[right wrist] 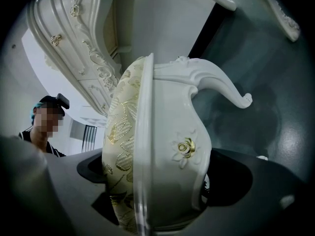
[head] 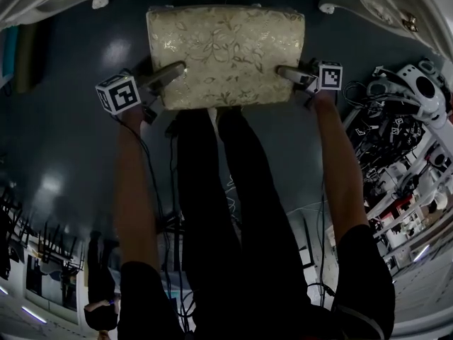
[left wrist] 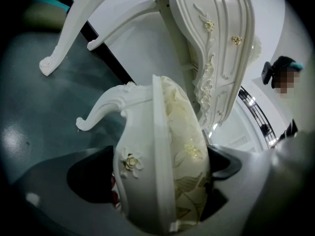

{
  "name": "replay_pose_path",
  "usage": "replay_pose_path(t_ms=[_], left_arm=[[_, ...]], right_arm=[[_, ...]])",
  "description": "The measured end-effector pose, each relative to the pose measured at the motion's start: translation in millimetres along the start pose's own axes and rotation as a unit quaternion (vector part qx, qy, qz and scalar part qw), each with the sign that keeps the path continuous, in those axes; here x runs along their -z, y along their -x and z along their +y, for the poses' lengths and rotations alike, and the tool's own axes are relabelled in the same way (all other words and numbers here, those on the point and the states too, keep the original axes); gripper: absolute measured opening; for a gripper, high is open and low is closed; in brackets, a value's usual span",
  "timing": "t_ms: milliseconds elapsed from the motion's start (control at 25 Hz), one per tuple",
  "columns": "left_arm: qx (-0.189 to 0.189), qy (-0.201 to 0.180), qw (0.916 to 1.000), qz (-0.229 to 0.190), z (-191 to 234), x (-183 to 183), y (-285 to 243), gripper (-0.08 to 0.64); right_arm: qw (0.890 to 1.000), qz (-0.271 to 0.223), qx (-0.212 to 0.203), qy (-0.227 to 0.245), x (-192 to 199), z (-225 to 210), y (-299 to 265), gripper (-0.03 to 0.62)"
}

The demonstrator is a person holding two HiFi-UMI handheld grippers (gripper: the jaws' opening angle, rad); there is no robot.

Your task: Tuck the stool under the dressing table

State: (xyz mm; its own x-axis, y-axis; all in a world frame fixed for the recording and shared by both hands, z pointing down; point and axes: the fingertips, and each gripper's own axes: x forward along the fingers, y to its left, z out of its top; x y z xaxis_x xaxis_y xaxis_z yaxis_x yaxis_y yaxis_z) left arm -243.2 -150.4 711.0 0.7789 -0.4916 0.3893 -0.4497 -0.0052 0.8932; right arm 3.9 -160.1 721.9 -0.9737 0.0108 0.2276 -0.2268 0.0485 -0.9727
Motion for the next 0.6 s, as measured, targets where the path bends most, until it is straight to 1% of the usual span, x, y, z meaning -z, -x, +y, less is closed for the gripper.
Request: replay_pose_path(t_ms=[160, 440, 600], left_arm=[[0.0, -0.002, 1.0, -0.003, 1.5, 0.9, -1.4, 0.577], [-0.001, -0.001, 1.0, -0.003, 6.7, 2.3, -4.3, 0.577], [0.003, -0.004, 1.0, -0.007, 5.7, 2.5, -3.4, 0.577]], right_arm=[[1.0, 0.0, -0.002, 0.008, -2.1, -0.4, -0.9, 0.584], [1.0, -0.006, 0.002, -0.001, 1.0, -6.2, -0.3, 0.584], [1.0, -0.007, 0.002, 0.007, 0.8, -5.2, -0.8, 0.586]])
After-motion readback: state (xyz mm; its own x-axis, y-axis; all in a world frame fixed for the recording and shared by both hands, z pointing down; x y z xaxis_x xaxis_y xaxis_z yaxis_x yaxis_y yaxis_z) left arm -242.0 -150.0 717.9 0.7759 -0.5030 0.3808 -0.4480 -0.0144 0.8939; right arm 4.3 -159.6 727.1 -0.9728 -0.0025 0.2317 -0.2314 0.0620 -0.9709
